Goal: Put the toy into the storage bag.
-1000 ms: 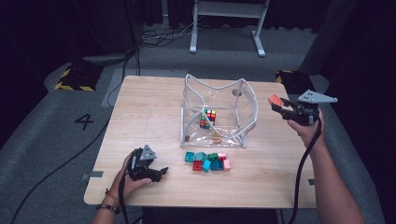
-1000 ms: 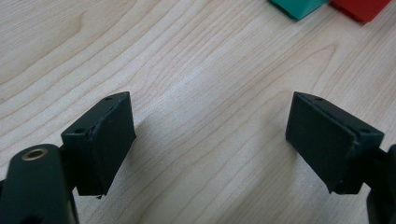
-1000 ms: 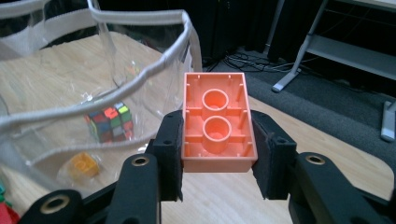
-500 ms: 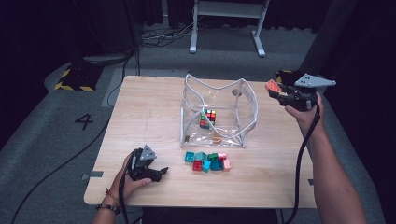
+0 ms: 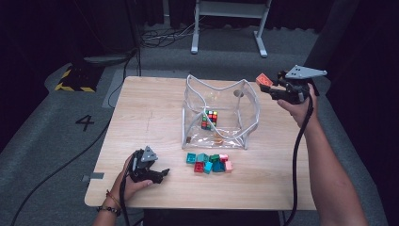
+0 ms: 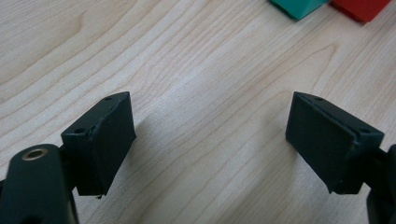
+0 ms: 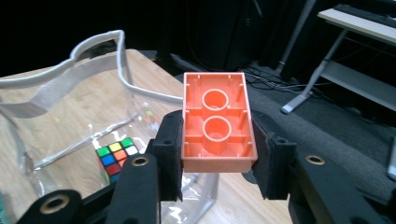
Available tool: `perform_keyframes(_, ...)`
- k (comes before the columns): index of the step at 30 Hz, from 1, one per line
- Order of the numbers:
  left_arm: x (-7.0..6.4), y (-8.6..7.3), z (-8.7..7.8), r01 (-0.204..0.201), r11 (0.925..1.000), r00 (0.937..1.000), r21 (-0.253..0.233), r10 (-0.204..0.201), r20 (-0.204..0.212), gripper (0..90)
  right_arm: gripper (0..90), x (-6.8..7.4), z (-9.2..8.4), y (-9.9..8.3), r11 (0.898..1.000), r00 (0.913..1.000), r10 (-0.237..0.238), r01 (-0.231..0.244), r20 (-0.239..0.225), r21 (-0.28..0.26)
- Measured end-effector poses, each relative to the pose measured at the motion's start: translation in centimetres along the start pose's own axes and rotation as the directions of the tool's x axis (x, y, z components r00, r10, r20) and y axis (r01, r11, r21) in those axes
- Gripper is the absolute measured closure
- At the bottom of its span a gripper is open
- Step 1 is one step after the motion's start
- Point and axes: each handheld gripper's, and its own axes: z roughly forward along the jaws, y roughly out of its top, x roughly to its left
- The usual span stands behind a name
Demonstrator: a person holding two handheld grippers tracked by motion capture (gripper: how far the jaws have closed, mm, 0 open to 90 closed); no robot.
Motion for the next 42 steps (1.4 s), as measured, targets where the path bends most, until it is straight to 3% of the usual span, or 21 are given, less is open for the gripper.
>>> perform_keyframes(12, 0.0, 0.0, 0.0, 0.0, 1.0, 1.0, 0.0, 0.0, -0.001, 15.8, 58.9, 2.2, 3.5, 1.1, 0.995, 0.9953, -0.063, 0.068, -0.074, 0.074)
perform_keyframes(20, 0.0, 0.0, 0.0, 0.0, 1.0, 1.0, 0.0, 0.0, 0.0, 15.7, 58.9, 3.3, 5.4, 0.8, 0.986, 0.9862, -0.092, 0.11, -0.137, 0.122)
perform_keyframes(26, 0.0, 0.0, 0.0, 0.001, 1.0, 1.0, 0.001, -0.001, 0.0, 15.7, 58.9, 4.1, 7.0, 0.7, 0.959, 0.9769, -0.142, 0.176, -0.16, 0.22)
perform_keyframes(32, 0.0, 0.0, 0.0, 0.0, 1.0, 1.0, 0.0, 0.0, -0.001, 15.7, 58.9, 4.9, 8.3, 0.7, 0.934, 0.9662, -0.165, 0.217, -0.198, 0.282)
perform_keyframes(35, 0.0, 0.0, 0.0, -0.002, 1.0, 1.0, -0.002, 0.002, 0.0, 15.7, 58.9, 5.3, 8.9, 0.7, 0.921, 0.9582, -0.179, 0.243, -0.223, 0.304)
perform_keyframes(38, 0.0, 0.0, 0.0, 0.0, 1.0, 1.0, 0.0, 0.0, -0.001, 15.8, 58.9, 5.6, 9.4, 0.7, 0.899, 0.9469, -0.202, 0.28, -0.25, 0.336)
perform_keyframes(42, 0.0, 0.0, 0.0, 0.001, 1.0, 1.0, 0.0, -0.001, -0.001, 15.7, 58.9, 5.6, 9.8, 0.9, 0.878, 0.9341, -0.228, 0.319, -0.275, 0.356)
